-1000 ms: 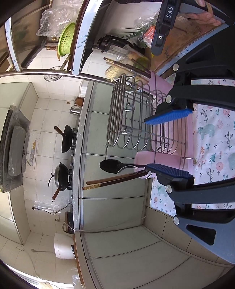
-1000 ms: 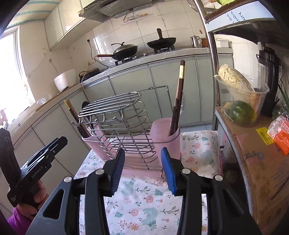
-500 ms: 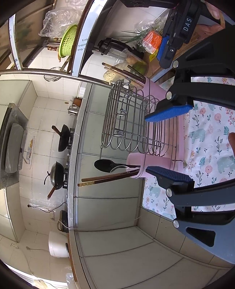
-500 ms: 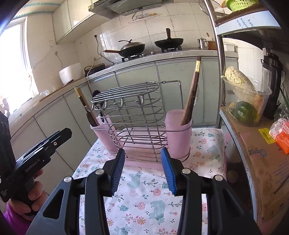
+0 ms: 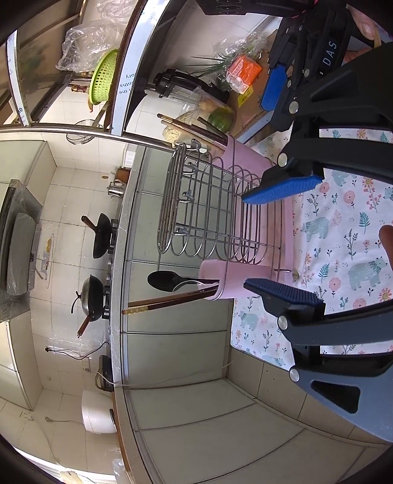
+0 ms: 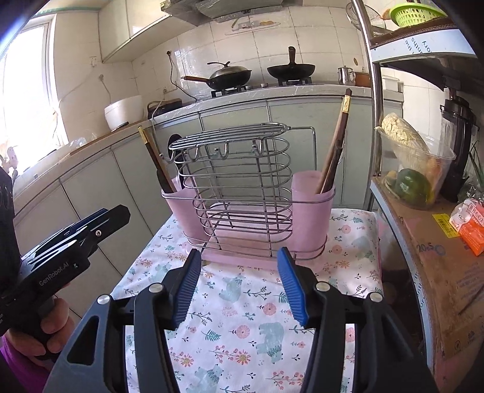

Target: Organize utensils

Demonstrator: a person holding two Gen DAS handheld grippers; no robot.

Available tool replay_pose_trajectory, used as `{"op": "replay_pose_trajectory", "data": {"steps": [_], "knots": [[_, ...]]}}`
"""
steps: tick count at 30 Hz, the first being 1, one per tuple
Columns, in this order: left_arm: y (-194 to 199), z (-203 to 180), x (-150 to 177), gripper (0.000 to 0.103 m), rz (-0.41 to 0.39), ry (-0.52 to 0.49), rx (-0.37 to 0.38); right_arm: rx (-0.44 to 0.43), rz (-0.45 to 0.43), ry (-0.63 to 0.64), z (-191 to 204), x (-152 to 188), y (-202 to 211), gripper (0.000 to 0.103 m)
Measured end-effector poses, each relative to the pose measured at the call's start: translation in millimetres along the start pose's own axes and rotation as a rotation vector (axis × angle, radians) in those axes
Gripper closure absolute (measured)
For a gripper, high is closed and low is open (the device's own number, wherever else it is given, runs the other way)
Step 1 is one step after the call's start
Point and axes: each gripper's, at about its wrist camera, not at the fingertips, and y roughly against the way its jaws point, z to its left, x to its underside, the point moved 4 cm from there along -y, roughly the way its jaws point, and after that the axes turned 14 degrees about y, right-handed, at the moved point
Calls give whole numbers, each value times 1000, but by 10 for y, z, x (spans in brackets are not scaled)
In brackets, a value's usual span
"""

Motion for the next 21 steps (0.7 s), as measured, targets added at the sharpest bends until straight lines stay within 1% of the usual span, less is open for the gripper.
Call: {"op": "replay_pose_trajectory", "data": {"steps": [9,15,21], "knots": [[-12,39,169,52,59,4,5,26,-9,18,114,108,-3,51],[-63,86,275,52,103,12,-4,68,-37,31,156,168,-11,51],[-110,106,334,52,111,11,-20,107,-62,32,160,194,-2,51]]}}
